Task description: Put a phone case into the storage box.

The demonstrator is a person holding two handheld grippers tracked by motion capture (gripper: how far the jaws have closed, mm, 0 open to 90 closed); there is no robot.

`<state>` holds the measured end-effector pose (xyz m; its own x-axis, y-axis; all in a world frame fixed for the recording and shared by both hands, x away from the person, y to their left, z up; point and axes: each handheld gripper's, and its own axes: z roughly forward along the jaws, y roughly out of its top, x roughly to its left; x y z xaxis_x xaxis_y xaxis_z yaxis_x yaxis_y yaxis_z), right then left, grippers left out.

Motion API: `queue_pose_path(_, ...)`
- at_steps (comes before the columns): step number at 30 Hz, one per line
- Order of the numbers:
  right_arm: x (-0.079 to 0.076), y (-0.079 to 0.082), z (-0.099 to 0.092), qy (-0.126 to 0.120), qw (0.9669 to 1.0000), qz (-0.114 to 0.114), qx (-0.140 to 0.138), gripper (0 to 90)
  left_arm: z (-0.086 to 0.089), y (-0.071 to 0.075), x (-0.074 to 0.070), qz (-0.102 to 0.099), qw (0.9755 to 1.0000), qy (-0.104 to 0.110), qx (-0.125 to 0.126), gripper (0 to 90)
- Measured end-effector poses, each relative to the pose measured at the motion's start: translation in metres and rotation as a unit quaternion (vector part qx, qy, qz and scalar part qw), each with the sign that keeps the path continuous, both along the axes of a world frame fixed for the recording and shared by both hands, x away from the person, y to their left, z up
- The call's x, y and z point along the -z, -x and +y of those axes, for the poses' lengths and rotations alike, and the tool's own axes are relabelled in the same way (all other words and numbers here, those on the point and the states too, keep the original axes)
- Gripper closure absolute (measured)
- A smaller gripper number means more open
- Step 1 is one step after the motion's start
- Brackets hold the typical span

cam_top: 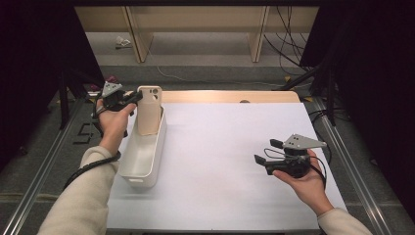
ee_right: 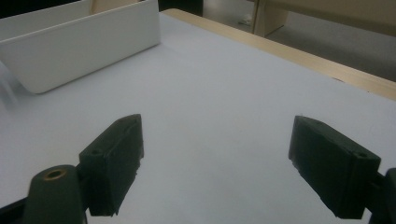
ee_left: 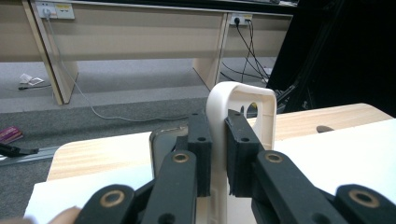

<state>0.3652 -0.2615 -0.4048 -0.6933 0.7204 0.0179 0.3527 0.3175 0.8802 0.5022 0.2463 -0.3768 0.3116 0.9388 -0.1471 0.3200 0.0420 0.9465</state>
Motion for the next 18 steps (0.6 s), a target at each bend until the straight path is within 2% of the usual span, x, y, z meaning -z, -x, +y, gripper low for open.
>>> queue_pose_path(18,0.0,0.0,0.0,-0.001,1.0,-0.002,-0.002,19.2,0.003,-0.006,0.013,0.013,0.9999,0.008,-0.001,81.3)
